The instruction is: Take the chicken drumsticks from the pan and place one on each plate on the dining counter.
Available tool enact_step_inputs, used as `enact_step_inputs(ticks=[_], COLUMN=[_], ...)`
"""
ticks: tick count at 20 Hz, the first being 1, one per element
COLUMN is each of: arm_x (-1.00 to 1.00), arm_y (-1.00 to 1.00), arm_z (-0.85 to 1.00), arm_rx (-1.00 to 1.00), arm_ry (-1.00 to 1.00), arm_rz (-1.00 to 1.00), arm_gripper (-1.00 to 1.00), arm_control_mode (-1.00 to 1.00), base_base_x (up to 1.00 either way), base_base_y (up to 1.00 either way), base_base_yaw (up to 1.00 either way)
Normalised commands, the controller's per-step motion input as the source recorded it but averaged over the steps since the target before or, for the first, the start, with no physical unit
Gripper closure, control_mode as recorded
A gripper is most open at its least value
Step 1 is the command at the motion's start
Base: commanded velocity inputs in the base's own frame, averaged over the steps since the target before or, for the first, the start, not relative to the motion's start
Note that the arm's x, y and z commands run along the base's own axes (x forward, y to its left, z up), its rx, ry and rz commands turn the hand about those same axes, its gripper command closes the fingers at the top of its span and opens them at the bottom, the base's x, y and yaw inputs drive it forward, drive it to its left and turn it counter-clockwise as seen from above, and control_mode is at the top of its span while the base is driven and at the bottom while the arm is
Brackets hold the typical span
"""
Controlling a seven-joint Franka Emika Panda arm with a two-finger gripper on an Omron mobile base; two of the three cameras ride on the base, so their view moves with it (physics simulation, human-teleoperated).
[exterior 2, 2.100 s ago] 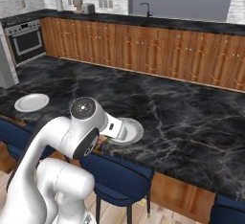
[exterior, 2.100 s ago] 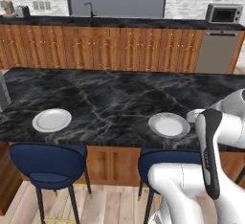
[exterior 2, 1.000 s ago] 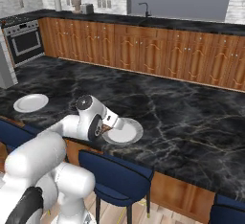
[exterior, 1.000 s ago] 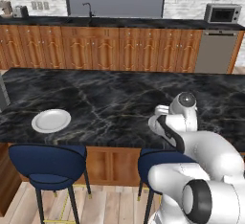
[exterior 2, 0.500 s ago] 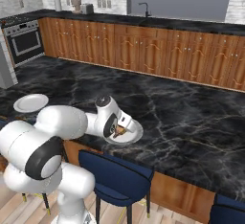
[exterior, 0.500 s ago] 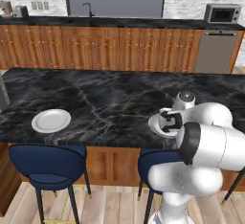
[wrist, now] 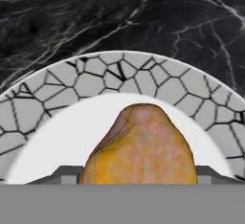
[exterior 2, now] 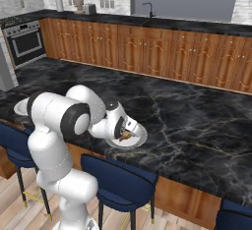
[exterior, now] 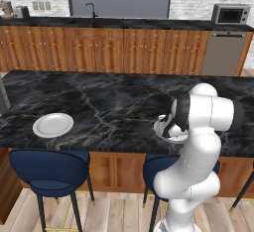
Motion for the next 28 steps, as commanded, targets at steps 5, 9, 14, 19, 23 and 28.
enact_step_inputs(ticks=[5,9,14,19,23,28], arm_x=[0.07,-0.12,0.02,0.31,0.09,-0.70], arm_y=[-0.01,-0.16,-0.02,0.02,-0.31,-0.15], arm_z=[-0.34,-0.03,0.60,0.78,0.96,0.90], arm_rx=[0.00,0.04,0.11,0.03,0.04,0.00], arm_ry=[0.00,-0.04,-0.01,0.13,0.27,0.19], arm_rz=[0.00,0.00,-0.01,-0.02,0.00,0.03], arm_gripper=[-1.00,-1.00,-1.00,-1.00,-1.00,-1.00], arm_control_mode=[-1.00,-1.00,-1.00,-1.00,-1.00,-1.00], base_base_x=[0.00,0.00,0.00,0.00,0.00,0.00], base_base_y=[0.00,0.00,0.00,0.00,0.00,0.00], base_base_yaw=[0.00,0.00,0.00,0.00,0.00,0.00])
